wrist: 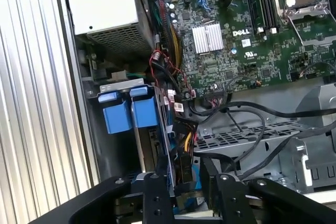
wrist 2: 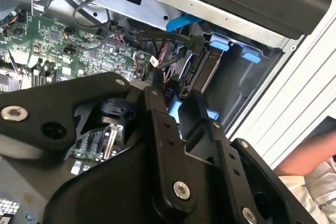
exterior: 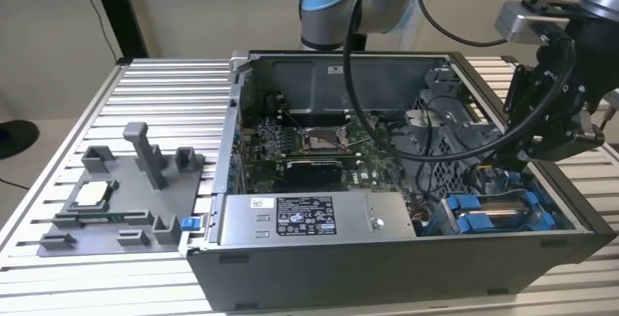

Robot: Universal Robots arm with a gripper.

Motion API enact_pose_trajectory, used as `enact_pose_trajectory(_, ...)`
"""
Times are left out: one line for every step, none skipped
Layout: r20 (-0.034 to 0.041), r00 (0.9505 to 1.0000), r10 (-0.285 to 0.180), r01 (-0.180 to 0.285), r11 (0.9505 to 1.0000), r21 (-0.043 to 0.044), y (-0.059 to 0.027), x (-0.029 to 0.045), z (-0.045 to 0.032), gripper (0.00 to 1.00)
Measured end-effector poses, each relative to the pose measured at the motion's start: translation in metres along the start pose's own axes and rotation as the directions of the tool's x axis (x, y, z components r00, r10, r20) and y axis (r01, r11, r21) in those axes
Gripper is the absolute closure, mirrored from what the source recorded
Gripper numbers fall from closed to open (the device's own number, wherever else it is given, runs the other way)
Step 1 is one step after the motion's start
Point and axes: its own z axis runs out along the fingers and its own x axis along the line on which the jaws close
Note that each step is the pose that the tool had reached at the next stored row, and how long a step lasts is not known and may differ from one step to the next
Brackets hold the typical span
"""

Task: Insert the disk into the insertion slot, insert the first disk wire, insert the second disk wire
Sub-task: 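Insert the first disk wire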

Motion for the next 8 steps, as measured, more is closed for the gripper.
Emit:
enact_pose_trajectory(0.0000,1.0000,0.000,0.000,1.0000,0.0000,0.0000,0.0000,0.0000,1.00)
enact_pose_trajectory(0.0000,1.0000,0.000,0.000,1.0000,0.0000,0.0000,0.0000,0.0000,1.00)
enact_pose_trajectory(-0.0003,1.0000,0.000,0.000,1.0000,-0.0003,0.0000,0.0000,0.0000,1.00)
enact_pose_trajectory(-0.0017,1.0000,0.000,0.000,1.0000,-0.0015,0.0000,-0.0001,0.0001,1.00)
enact_pose_trajectory(-0.0039,1.0000,0.000,0.000,1.0000,-0.0029,0.0000,-0.0001,0.0001,1.00)
enact_pose_trajectory(-0.0067,1.0000,0.000,0.000,1.0000,-0.0032,0.0000,0.0000,0.0000,1.00)
enact_pose_trajectory(-0.0091,1.0000,0.001,-0.001,1.0000,-0.0033,0.0001,-0.0001,0.0000,1.00)
enact_pose_trajectory(-0.0113,0.9999,0.001,-0.001,1.0000,-0.0037,0.0001,-0.0001,0.0000,1.00)
